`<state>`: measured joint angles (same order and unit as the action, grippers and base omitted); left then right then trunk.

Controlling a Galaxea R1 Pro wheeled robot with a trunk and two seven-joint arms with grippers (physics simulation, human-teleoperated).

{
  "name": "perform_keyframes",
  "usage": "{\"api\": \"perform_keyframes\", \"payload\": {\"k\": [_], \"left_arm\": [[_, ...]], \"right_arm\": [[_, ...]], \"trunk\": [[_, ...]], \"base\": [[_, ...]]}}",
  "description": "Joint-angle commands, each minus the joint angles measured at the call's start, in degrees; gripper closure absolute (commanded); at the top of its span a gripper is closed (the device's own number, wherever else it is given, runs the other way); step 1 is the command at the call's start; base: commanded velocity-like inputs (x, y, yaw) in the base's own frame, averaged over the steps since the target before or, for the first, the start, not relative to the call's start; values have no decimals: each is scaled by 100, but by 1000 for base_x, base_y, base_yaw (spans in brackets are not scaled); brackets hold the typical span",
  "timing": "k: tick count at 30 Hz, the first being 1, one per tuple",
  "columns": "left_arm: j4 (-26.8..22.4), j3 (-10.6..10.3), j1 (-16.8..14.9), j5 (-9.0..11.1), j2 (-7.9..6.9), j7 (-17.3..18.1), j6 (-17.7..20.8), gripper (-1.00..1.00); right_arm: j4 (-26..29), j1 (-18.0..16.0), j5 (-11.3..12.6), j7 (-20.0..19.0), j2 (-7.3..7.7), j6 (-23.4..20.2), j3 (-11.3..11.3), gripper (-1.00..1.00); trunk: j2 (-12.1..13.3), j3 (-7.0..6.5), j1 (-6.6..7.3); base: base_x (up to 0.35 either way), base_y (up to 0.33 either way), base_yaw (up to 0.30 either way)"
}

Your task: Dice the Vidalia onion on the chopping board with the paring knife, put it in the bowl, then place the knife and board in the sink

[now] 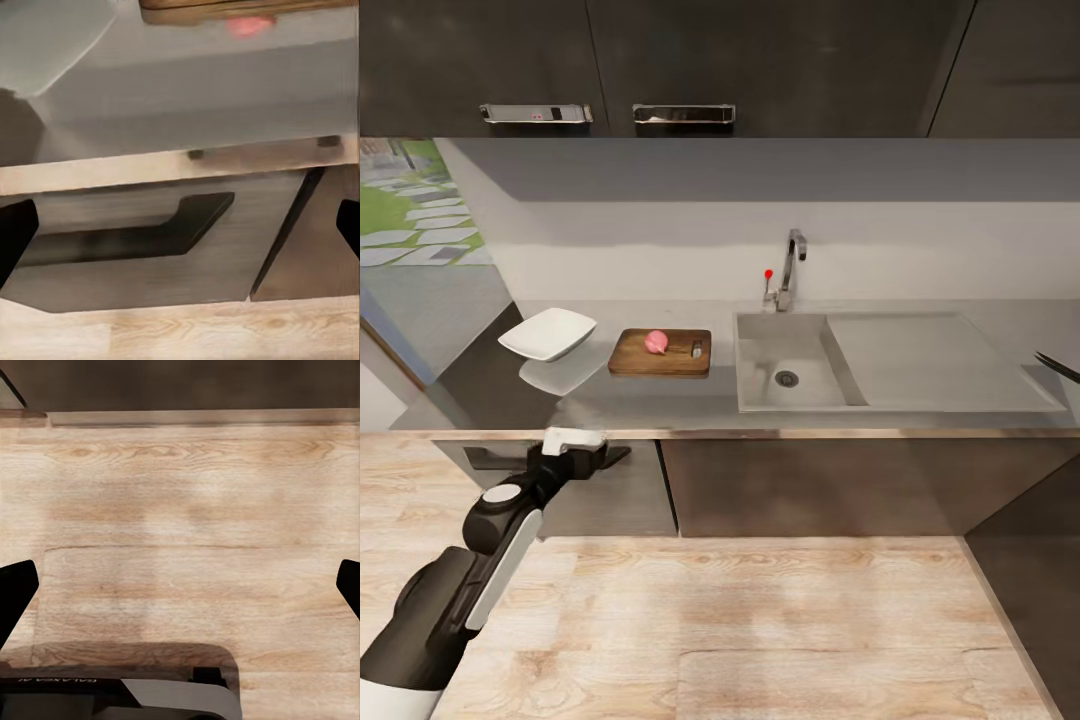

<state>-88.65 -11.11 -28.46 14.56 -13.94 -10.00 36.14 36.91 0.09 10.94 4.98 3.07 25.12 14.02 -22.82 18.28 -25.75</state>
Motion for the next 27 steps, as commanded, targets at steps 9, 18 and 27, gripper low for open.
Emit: {"api": "perform_keyframes", "payload": {"k": [9, 18, 27], "left_arm": [[-12, -1485, 316, 1598, -1328, -363, -1276, -100], [171, -3051, 332, 3630, -1649, -2666, -1716, -100], [1294, -3929, 333, 3729, -1348, -2822, -2534, -100]], "right_arm": [[10, -1, 49, 47, 9, 11, 48, -100], [10, -1, 49, 47, 2, 11, 48, -100], [10, -1, 52, 87, 4, 11, 37, -100]], "trunk": [[-10, 9, -4], [-10, 9, -4], [-10, 9, -4]], "base": [[0, 0, 0], [0, 0, 0], [0, 0, 0]]}}
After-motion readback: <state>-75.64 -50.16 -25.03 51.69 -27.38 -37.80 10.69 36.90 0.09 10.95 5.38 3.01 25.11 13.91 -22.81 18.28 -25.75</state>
